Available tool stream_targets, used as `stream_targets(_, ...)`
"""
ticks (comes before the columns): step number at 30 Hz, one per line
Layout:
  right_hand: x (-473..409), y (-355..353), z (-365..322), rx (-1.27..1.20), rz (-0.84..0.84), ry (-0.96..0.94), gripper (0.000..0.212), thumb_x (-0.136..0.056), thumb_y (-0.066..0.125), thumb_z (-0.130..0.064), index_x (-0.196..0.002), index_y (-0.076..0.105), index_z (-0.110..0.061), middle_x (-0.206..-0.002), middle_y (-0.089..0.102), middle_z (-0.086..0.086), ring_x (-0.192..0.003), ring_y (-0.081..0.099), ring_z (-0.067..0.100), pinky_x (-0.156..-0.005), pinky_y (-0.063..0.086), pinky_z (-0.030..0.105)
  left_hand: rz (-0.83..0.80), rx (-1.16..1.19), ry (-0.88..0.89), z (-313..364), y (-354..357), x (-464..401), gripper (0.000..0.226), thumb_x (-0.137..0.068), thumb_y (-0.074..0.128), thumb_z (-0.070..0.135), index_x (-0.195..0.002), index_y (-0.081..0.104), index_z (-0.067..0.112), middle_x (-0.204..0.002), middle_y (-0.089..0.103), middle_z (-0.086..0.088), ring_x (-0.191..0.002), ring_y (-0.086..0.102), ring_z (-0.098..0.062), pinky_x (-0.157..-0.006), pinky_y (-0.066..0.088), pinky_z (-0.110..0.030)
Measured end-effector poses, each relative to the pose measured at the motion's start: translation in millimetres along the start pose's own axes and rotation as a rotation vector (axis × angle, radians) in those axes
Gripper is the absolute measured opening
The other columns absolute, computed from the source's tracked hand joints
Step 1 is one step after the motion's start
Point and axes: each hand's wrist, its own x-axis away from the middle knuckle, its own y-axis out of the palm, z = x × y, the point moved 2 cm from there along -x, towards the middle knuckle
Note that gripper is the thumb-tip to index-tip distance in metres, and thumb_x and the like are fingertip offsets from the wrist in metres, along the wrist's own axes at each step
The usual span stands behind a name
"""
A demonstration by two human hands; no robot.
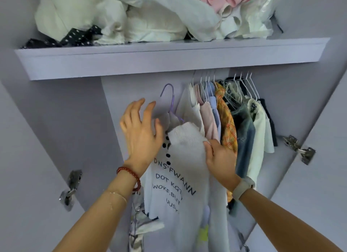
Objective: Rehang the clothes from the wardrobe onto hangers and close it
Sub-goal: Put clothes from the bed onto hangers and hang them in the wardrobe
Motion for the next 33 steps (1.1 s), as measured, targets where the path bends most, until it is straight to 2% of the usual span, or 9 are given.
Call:
stream_targets(4,-54.6,20.7,-21.0,-0.078,0.009,0.2,0.026,-0.096,0.042,-0.019,-0.094,0.062,-0.001,-0.076,0.066,0.02,-0.066,0.06,0.038,-0.052,0.034,0.031,0.029,-0.135,0.173,1.7,5.8,-44.7,0.051,-0.081,0.05,0.018,-0.132,0.048,0.013,-0.143,0.037,-0.019,-0.134,0.025,-0.038,-0.105,0.02,-0.053)
stream_targets(7,-91.4,35.0,-30.6,-0.064,0.052,0.204,0.032,-0.098,0.034,-0.02,-0.103,0.058,0.001,-0.1,0.064,0.018,-0.091,0.06,0.034,-0.075,0.045,0.036,-0.043,-0.227,0.168,-10.7,14.3,-69.2,0.064,-0.08,0.052,0.017,-0.142,0.035,0.016,-0.15,0.023,-0.02,-0.139,0.014,-0.042,-0.11,0.007,-0.057)
stream_targets(11,-124.1,67.1,-26.3,0.087,-0.067,0.295,0.035,-0.099,0.029,-0.022,-0.11,0.053,0.0,-0.097,0.065,0.017,-0.091,0.061,0.032,-0.073,0.045,0.035,-0.055,-0.273,0.18,-26.1,22.8,-78.3,0.071,-0.08,0.058,0.014,-0.144,0.028,0.016,-0.151,0.019,-0.02,-0.137,0.002,-0.035,-0.109,0.004,-0.06)
stream_targets(15,-122.6,99.1,-22.6,0.047,-0.216,0.409,0.034,-0.098,0.029,-0.022,-0.124,0.041,-0.002,-0.105,0.064,0.02,-0.098,0.059,0.038,-0.075,0.045,0.039,-0.016,-0.287,0.212,-31.7,29.0,-77.4,0.076,-0.077,0.062,0.014,-0.144,0.027,0.018,-0.151,0.017,-0.016,-0.137,0.004,-0.035,-0.109,0.005,-0.058)
stream_targets(20,-102.3,103.3,-11.4,-0.047,-0.253,0.413,0.028,-0.097,0.035,-0.022,-0.111,0.048,-0.002,-0.106,0.062,0.02,-0.098,0.058,0.039,-0.074,0.044,0.039,0.023,-0.256,0.207,-32.7,33.7,-73.4,0.076,-0.078,0.058,0.017,-0.146,0.024,0.02,-0.151,0.007,-0.009,-0.14,0.004,-0.033,-0.11,0.003,-0.057)
stream_targets(22,-94.0,93.3,-9.4,-0.131,-0.248,0.362,0.025,-0.095,0.04,-0.019,-0.112,0.05,-0.004,-0.111,0.059,0.017,-0.101,0.055,0.037,-0.076,0.044,0.038,0.008,-0.19,0.161,-30.2,39.2,-60.5,0.073,-0.078,0.054,0.016,-0.145,0.026,0.02,-0.152,0.01,-0.01,-0.141,0.008,-0.034,-0.111,0.003,-0.058)
stream_targets(25,-63.1,68.5,-5.2,-0.205,-0.219,0.252,0.036,-0.093,0.045,-0.012,-0.129,0.045,-0.008,-0.125,0.05,0.013,-0.11,0.05,0.031,-0.086,0.042,0.034,-0.142,-0.059,0.063,-22.1,56.0,-21.8,0.065,-0.079,0.05,0.017,-0.142,0.033,0.017,-0.151,0.021,-0.018,-0.14,0.015,-0.038,-0.11,0.01,-0.061)
stream_targets(29,-0.2,27.8,18.2,-0.146,-0.188,0.171,0.042,-0.089,0.049,-0.004,-0.13,0.046,-0.004,-0.129,0.051,0.014,-0.12,0.047,0.029,-0.103,0.035,0.03,-0.392,0.109,0.008,4.3,84.5,47.2,0.058,-0.08,0.051,0.017,-0.137,0.043,0.011,-0.145,0.033,-0.02,-0.135,0.028,-0.041,-0.105,0.022,-0.063)
stream_targets(33,96.9,-21.5,70.3,-0.028,-0.247,0.432,0.045,-0.088,0.05,-0.004,-0.133,0.044,-0.004,-0.134,0.048,0.014,-0.125,0.043,0.03,-0.104,0.032,0.029,-0.689,0.245,0.1,59.8,108.6,131.4,0.057,-0.075,0.067,0.007,-0.13,0.051,0.009,-0.139,0.044,-0.018,-0.129,0.04,-0.038,-0.101,0.033,-0.059)
